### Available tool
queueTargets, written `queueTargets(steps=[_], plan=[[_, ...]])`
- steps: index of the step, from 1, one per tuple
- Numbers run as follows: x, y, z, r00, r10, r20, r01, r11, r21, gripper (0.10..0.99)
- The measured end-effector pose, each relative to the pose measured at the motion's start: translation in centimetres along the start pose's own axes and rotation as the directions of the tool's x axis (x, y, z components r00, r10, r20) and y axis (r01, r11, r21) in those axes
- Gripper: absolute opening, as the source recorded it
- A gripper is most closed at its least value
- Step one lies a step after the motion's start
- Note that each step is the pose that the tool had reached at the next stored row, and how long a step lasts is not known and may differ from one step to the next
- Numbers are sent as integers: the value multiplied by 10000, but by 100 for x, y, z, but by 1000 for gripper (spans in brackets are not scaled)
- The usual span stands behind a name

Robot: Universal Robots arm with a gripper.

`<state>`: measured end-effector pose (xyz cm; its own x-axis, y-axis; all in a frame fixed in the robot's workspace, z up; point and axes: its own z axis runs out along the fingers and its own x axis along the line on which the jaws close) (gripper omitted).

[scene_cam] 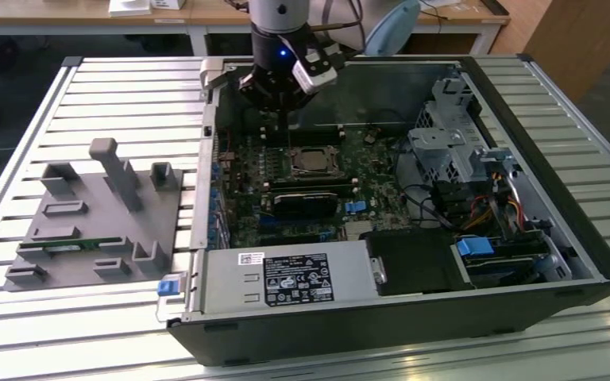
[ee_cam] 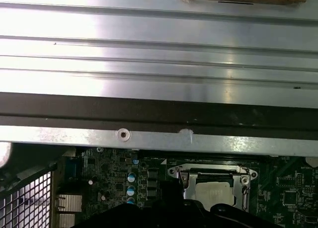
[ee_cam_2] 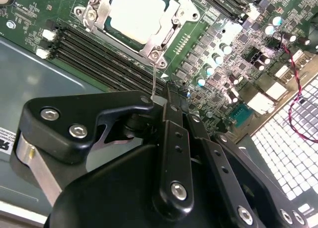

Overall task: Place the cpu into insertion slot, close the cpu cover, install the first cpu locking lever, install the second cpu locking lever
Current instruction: 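Install the first cpu locking lever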

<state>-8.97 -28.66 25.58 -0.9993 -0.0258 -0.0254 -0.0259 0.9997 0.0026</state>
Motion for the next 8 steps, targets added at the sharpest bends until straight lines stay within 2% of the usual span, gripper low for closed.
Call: queueTargets(steps=[8], plan=[[-40, -1, 1, 10000, 0, 0, 0, 10000, 0, 106]])
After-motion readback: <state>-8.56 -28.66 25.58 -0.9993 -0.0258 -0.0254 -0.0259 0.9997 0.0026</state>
